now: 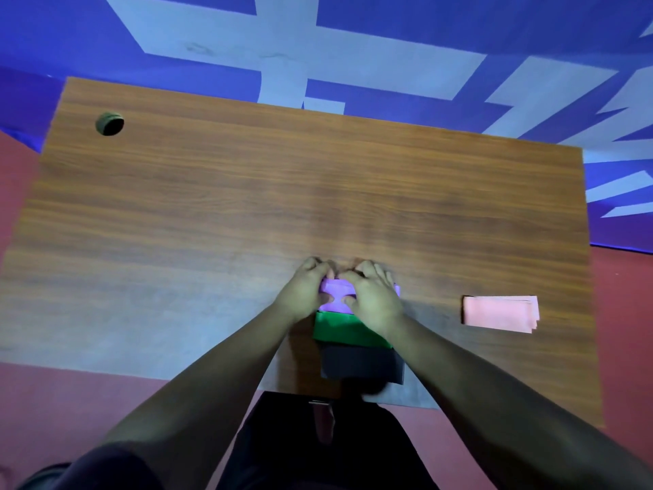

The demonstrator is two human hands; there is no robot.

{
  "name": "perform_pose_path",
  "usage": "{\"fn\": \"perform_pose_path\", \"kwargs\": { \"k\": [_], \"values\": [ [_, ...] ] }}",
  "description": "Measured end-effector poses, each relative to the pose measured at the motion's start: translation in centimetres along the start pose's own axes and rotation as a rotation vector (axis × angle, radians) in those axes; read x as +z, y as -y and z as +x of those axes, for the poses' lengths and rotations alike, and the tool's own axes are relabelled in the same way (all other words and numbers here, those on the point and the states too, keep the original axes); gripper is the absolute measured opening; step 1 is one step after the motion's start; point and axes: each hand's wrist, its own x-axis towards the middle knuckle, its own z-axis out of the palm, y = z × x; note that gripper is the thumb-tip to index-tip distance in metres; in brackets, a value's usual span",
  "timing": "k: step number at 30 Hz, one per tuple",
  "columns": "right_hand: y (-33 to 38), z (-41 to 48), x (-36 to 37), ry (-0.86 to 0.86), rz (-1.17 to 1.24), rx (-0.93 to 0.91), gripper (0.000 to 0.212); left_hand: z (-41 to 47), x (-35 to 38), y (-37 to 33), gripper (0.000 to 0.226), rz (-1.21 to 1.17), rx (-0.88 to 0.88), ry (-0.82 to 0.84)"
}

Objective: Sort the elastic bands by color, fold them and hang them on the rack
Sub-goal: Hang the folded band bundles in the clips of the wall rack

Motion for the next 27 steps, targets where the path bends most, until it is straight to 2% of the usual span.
{"fn": "perform_pose_path", "kwargs": {
  "k": [7, 12, 14, 20, 23, 27],
  "values": [
    [0.2, 0.6, 0.7, -0.089, -0.003, -0.046, 0.034, 0.7, 0.0, 0.6, 0.039, 0.078, -0.026, 0.034],
    [0.0, 1.0, -0.3, -0.057, 0.022, -0.134, 0.022, 1.2, -0.2, 0.6, 0.031, 0.134, 0.070, 0.020],
    [-0.3, 0.8, -1.2, -0.062, 0.034, -0.156, 0.018, 1.1, -0.5, 0.3, 0.032, 0.088, 0.117, -0.012],
    [-1.2, 0.1, -6.9, -0.109, 0.179, -0.188, 0.017, 1.2, -3.8, -3.5, 0.029, 0.001, 0.280, -0.036],
    [-1.7, -0.4, -10.8, -0.135, 0.264, -0.273, 0.019, 1.4, -6.3, -6.9, 0.028, -0.025, 0.356, -0.018],
    [-1.9, -1.4, -16.0, -0.238, 0.350, -0.355, 0.019, 1.0, -9.6, -12.0, 0.030, 0.010, 0.371, 0.000]
  ]
}}
